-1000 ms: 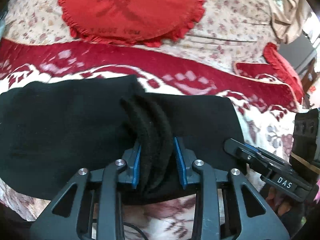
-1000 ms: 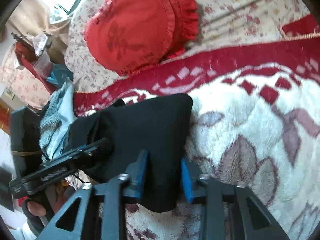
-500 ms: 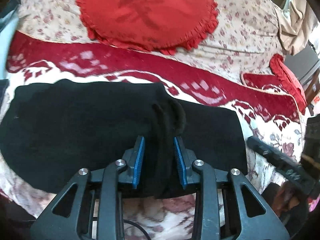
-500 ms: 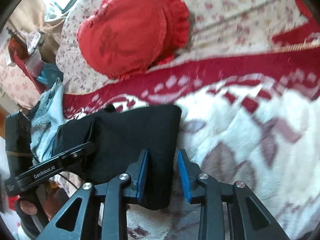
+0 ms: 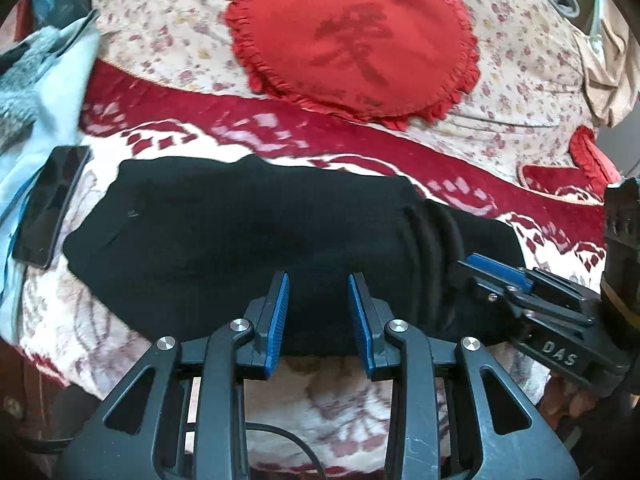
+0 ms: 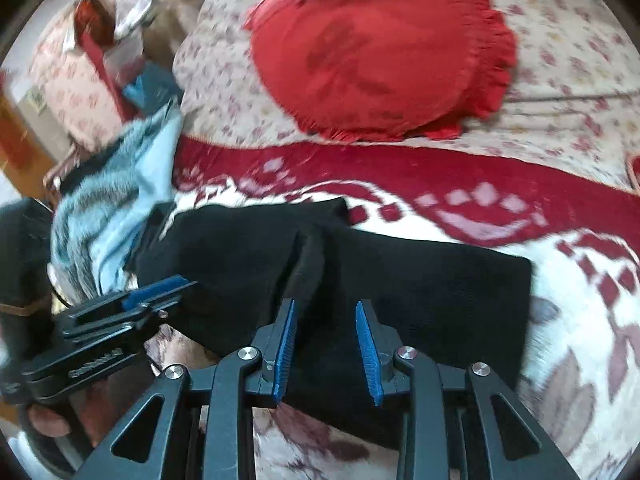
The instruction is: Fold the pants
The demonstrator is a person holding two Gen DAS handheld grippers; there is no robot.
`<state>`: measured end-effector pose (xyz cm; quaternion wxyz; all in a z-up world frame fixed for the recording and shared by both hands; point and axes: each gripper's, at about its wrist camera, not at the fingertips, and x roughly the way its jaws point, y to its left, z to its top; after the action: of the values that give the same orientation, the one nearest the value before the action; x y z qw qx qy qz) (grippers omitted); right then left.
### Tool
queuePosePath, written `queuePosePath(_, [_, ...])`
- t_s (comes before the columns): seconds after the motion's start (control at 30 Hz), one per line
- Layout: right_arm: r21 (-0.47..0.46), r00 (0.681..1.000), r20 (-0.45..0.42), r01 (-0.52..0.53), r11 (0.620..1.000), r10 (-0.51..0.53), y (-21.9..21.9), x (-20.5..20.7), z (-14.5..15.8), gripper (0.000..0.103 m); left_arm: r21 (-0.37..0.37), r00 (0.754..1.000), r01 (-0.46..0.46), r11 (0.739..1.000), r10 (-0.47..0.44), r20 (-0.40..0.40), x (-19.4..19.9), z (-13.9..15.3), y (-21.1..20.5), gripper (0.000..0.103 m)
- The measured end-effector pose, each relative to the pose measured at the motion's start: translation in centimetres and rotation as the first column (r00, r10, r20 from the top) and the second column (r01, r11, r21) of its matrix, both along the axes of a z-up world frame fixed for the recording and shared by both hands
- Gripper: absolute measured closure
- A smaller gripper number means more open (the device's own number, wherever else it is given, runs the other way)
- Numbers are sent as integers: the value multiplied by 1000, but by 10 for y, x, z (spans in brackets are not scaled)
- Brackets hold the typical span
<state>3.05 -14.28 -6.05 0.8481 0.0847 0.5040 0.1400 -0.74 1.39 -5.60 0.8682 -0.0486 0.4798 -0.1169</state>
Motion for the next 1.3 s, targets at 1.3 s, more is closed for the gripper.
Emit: queuePosePath(1.3, [17, 983, -15, -184, 983, 185, 87, 50, -5, 62, -236, 934, -357, 904, 336, -125, -19, -15, 155, 38])
